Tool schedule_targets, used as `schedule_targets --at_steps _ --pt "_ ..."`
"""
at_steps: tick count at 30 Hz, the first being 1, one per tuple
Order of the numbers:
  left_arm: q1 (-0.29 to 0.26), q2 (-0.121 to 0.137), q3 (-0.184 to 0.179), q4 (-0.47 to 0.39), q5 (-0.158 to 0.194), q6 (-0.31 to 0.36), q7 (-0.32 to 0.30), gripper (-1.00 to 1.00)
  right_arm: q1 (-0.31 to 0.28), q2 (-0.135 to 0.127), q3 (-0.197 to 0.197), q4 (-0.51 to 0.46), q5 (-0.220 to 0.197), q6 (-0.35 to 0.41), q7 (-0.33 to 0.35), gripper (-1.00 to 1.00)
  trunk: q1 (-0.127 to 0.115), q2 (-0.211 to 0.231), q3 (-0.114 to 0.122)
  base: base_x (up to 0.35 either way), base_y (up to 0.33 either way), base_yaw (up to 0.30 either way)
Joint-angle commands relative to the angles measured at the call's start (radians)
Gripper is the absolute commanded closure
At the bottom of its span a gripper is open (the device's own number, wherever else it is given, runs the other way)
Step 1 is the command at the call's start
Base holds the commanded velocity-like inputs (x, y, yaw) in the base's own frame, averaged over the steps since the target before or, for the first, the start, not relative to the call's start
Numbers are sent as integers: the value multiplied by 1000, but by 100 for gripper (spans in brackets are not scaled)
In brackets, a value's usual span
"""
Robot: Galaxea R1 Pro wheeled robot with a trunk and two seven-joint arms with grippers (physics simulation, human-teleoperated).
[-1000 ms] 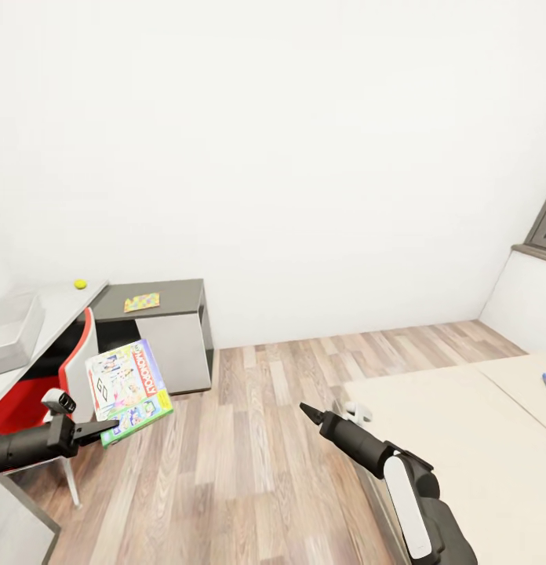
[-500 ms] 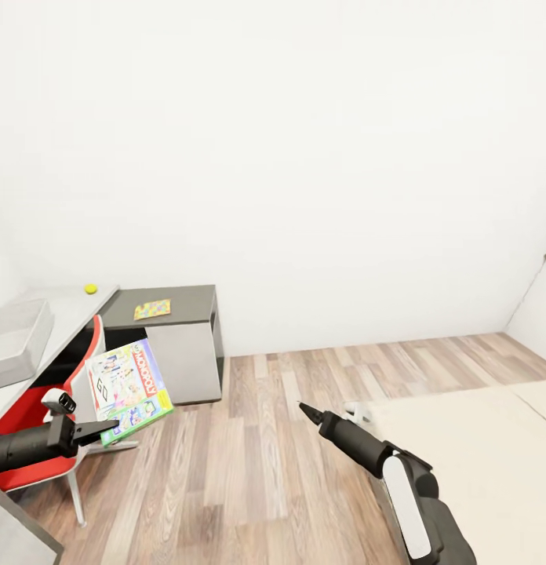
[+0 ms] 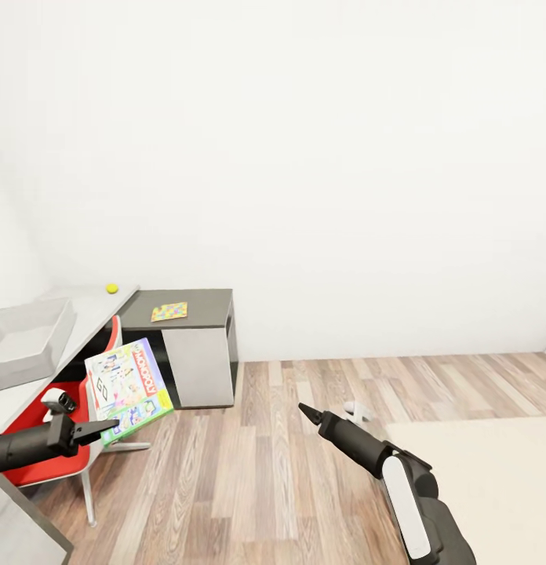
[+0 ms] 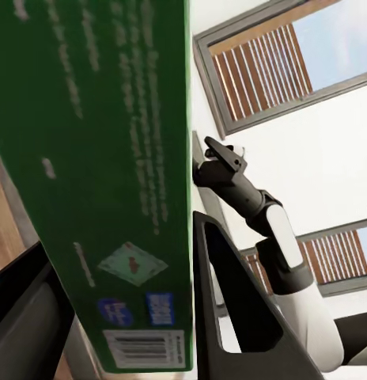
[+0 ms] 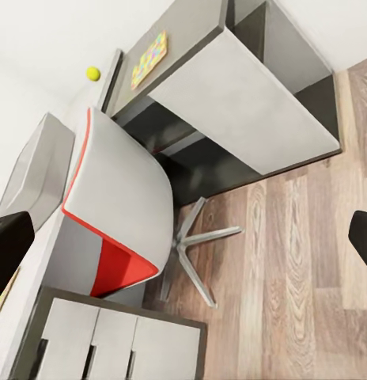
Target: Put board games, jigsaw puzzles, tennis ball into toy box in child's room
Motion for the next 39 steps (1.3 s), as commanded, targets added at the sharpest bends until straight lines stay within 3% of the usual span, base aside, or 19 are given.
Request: schedule_targets --at_steps 1,11,29,39 --pt "-1 1 0 0 2 11 -4 100 -1 1 -3 -1 -2 8 3 -100 1 -2 -2 9 -6 10" --pt "-1 1 1 0 4 14 -5 100 -1 0 -4 -2 -1 9 3 -100 1 -2 -2 2 -2 19" --pt "-1 0 0 -1 2 18 -5 100 -1 1 -3 -2 -1 9 2 -100 1 -2 -2 0 0 250" --pt "-1 1 -1 -1 -1 12 -3 100 -1 0 -4 -2 -1 9 4 -100 1 -2 -2 80 0 17"
